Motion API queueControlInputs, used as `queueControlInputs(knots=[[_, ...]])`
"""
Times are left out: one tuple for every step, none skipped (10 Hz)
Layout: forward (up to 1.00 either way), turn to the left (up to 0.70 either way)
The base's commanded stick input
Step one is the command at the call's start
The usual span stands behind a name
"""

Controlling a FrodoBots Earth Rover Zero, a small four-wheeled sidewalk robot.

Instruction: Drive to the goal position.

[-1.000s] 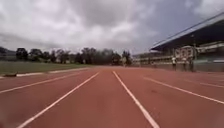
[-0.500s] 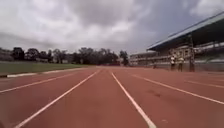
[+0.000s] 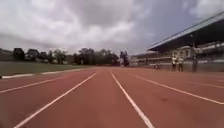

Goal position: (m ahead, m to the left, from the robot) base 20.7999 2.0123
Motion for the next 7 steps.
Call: queueControlInputs(knots=[[0.60, 0.00], [0.60, 0.00], [0.60, 0.00], [0.60, 0.00], [0.60, 0.00], [0.60, 0.00], [0.60, 0.00]])
